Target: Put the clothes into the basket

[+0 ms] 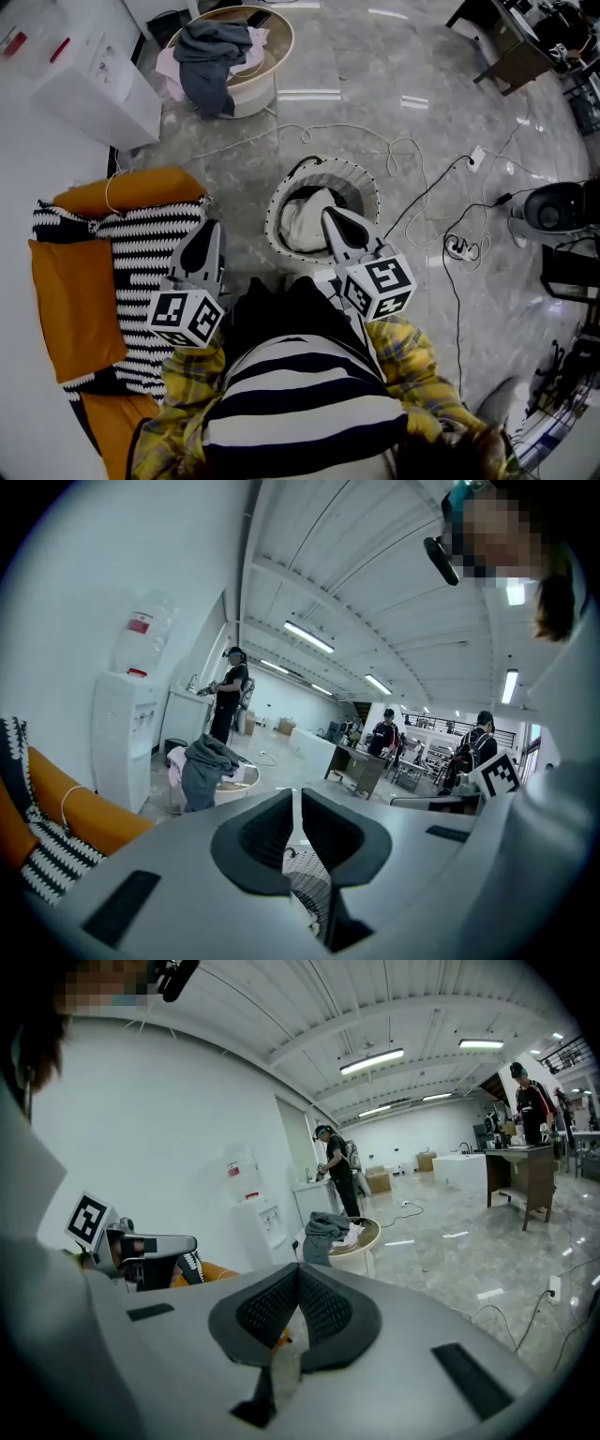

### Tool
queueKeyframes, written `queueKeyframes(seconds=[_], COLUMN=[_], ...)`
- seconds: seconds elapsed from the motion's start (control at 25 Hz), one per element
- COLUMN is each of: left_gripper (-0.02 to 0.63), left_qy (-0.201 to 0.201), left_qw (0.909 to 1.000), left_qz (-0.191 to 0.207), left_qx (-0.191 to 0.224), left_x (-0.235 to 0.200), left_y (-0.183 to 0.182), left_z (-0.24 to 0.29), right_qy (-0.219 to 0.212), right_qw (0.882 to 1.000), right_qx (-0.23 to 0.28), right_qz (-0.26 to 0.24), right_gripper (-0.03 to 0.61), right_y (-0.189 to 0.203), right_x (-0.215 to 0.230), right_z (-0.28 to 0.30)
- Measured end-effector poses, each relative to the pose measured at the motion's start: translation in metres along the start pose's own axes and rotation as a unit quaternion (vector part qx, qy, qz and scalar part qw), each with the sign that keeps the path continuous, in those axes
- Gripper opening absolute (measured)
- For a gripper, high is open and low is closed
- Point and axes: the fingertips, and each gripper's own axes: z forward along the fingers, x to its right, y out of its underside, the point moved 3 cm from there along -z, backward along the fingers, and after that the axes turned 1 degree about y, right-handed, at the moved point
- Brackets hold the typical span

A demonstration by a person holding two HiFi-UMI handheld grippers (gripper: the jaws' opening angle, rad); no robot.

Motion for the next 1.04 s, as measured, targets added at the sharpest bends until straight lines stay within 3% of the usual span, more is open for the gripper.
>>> queueKeyframes(seconds=[1.04], left_gripper=[0.04], left_qy=[-0.011], left_qw=[0.9999], left_qz=[-0.004], left_qx=[-0.006], left_x=[-0.008], left_y=[0.0021], left_z=[-0.0029], right_qy=[0.002], right_qw=[1.0], right_qx=[-0.005], right_qz=[0.011], right_gripper=[0.026], right_y=[0.003], right_x=[-0.002], right_z=[0.0029])
